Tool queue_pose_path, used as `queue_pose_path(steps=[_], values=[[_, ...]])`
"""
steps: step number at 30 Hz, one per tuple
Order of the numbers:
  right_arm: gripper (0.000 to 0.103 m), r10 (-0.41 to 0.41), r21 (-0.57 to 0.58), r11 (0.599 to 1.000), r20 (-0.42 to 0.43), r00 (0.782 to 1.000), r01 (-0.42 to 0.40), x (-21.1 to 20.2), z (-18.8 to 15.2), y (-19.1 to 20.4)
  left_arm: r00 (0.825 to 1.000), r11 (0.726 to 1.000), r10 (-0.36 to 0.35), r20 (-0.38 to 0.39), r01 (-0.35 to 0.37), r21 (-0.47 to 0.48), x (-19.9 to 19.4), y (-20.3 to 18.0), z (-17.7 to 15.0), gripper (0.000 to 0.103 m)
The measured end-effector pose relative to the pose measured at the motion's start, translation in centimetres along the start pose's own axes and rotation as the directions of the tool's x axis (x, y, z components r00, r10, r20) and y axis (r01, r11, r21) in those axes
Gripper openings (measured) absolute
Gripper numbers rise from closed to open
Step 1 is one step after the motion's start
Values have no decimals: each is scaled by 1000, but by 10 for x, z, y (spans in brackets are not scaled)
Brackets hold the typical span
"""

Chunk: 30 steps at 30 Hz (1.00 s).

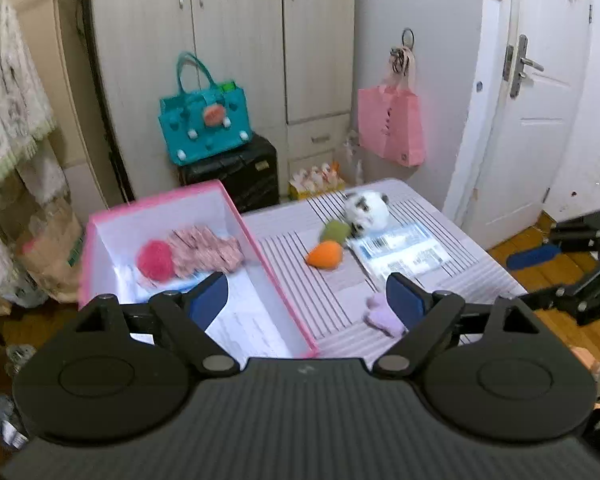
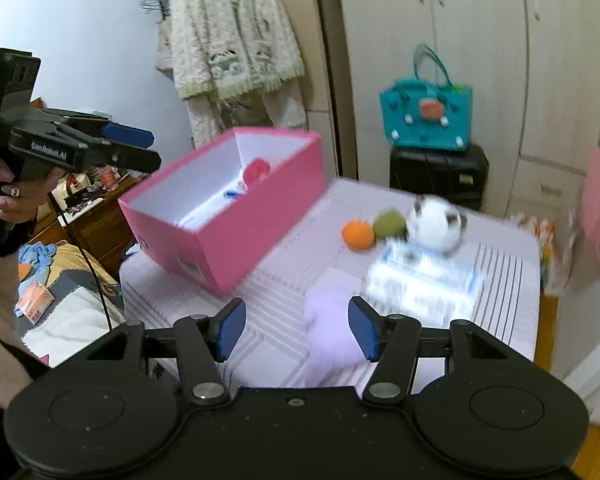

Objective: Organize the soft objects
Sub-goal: 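Open both tools and move them back toward the lilac plush on the bed, then close the left tool on the lilac plush while the right tool also grips it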

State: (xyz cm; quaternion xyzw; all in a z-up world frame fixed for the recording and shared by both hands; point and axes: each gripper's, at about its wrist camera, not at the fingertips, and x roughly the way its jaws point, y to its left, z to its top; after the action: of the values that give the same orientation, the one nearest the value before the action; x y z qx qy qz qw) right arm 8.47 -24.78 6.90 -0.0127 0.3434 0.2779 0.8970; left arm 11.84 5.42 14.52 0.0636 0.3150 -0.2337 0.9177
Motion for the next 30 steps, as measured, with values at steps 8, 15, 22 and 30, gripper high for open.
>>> queue_pose_path(steps=[8, 15, 22, 30], values=[[66, -40, 96, 994, -27, 999, 42, 30, -59, -5, 991, 991, -132, -21, 132, -15, 42, -26, -24, 86], [69, -42, 105, 994, 12, 999, 41, 47, -76, -6, 971, 971, -240, -10, 240, 13, 70, -63, -39, 86], [75, -107, 33, 994, 27, 994, 107, 75, -83, -7, 943, 937, -325, -67, 311, -159, 113, -72, -48, 86], [87, -94, 1, 996, 102, 990, 94, 96, -88, -12, 974, 971, -213, -71, 204, -122, 150, -88, -56, 86]])
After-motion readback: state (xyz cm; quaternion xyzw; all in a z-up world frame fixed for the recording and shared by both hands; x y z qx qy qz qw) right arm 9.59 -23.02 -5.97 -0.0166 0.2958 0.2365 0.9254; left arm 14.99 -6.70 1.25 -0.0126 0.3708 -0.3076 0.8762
